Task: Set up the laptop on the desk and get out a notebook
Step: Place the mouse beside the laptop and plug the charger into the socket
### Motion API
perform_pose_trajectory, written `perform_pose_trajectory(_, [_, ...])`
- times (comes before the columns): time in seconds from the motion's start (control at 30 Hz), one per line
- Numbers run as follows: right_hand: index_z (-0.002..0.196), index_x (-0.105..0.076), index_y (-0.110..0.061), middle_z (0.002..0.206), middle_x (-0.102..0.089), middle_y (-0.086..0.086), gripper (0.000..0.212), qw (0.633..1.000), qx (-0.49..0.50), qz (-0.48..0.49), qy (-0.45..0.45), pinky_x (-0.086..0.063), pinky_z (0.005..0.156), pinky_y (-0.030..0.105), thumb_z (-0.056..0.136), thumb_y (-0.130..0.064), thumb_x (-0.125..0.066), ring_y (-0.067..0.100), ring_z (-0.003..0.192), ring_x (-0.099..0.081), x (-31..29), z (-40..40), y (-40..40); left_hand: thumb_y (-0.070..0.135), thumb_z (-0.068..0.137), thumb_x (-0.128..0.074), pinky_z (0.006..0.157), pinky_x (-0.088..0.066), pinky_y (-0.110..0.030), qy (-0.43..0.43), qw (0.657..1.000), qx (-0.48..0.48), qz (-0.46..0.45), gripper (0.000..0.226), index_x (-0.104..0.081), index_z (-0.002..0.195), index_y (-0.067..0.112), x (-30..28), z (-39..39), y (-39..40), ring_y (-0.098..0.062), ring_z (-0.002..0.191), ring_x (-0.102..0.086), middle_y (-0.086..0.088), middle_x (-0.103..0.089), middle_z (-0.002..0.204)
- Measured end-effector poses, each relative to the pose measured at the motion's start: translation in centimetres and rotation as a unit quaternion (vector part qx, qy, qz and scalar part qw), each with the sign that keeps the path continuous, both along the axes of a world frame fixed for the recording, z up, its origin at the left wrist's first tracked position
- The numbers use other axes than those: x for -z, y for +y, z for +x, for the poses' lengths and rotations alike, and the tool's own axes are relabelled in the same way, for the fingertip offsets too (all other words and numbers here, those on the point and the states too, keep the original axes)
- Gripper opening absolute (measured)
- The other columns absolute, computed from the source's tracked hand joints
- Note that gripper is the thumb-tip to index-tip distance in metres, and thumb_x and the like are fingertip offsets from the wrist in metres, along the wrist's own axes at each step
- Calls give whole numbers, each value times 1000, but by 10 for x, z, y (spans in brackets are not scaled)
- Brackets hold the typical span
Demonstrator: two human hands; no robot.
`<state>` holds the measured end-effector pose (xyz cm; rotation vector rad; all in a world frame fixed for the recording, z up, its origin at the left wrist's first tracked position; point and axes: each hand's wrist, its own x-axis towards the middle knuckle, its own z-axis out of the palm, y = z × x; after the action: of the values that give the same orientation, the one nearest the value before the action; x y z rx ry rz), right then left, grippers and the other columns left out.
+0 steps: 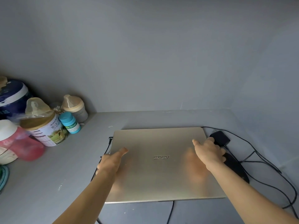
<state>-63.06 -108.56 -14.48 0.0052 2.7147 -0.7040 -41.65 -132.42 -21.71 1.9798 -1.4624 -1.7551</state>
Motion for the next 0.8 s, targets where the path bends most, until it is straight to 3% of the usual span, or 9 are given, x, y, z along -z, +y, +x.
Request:
perform_pose_trajectory(0.17, [133,-36,-6,129,-46,25,61,998,-8,-61,13,-39,82,43,90,-47,-49,39,125,-28,-13,5,-18,65,27,-74,91,-52,-51,18,998,-12,-53,93,-48,102,17,-64,-2,14,-37,99,-61,-13,-61,102])
perform_pose_trajectory(0.37, [136,-31,-11,128,-50,23,75,995,-23,-101,14,-43,95,51,82,-58,-54,38,130,-23,-28,10,-52,53,53,-82,94,-48,-44,80,994,-38,-64,89,-44,120,9,-113,5,8,-32,97,-55,-10,-54,106])
perform_pose_trajectory(0.47, [134,-30,-14,126,-49,23,73,993,-38,-112,6,-44,94,50,81,-59,-55,35,131,-22,-32,14,-67,43,71,-78,86,-38,-37,109,990,-49,-72,81,-40,131,6,-110,14,-4,-28,96,-43,-8,-44,108])
perform_pose_trajectory(0.57, [134,-31,-16,127,-46,25,73,992,-43,-115,-3,-45,94,49,81,-59,-56,35,133,-22,-31,19,-81,42,73,-76,88,-33,-38,121,989,-50,-67,85,-35,136,3,-109,26,-10,-28,101,-40,-12,-44,117])
perform_pose_trajectory(0.67, [133,-33,-15,125,-50,23,74,992,-54,-113,-8,-46,93,48,80,-60,-56,35,131,-25,-23,25,-94,42,72,-77,97,-35,-42,110,990,-60,-61,87,-34,137,3,-104,38,-21,-34,121,-43,-16,-44,136])
perform_pose_trajectory(0.8, [138,-30,-19,123,-56,18,77,991,-70,-111,-16,-44,93,43,79,-64,-52,34,130,-27,-11,32,-110,43,71,-78,103,-34,-44,99,989,-80,-79,90,-34,138,2,-100,53,-36,-35,127,-42,-16,-43,140])
